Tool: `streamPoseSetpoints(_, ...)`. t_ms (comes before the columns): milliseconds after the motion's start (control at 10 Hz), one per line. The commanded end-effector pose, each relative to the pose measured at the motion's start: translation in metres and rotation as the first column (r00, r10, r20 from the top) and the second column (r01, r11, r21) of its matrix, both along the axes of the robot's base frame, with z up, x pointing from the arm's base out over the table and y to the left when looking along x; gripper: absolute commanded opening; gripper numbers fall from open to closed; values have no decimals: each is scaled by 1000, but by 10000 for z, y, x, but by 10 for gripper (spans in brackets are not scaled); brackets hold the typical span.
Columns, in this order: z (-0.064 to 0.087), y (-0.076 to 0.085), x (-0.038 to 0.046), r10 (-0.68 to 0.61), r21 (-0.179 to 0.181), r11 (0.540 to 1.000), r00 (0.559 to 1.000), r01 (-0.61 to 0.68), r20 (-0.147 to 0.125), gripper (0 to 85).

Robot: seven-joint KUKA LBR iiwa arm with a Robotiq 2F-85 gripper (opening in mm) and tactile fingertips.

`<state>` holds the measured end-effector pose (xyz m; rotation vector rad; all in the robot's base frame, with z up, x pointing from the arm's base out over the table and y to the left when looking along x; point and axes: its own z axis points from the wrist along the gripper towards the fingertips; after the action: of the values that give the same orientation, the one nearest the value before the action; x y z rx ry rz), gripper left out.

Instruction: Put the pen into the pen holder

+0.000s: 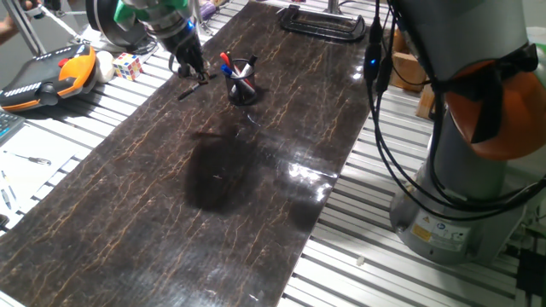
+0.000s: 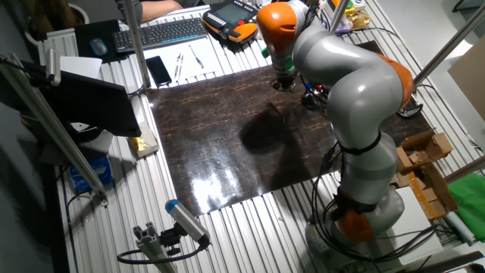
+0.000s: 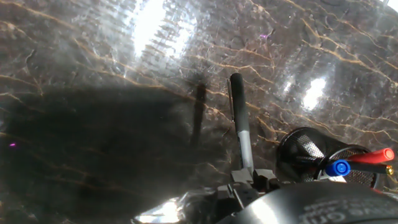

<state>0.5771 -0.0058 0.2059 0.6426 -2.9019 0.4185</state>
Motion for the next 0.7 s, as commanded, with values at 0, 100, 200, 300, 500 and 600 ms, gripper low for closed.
streamPoseSetpoints(0, 63, -66, -2, -2, -19, 1000, 1000, 2, -7, 7)
streamPoseSetpoints(100, 135, -175, -10, -3, -35, 999, 1000, 2, -9, 7)
streamPoseSetpoints(200, 222, -315, -11, -4, -58, 998, 1000, 3, -10, 7)
streamPoseSetpoints(300, 337, -511, -3, -10, -86, 996, 1000, 8, -25, 7)
streamPoseSetpoints(500, 513, -852, 19, -24, -120, 993, 998, 17, -53, 7)
streamPoseSetpoints(600, 571, -986, 29, -31, -128, 992, 997, 22, -68, 7)
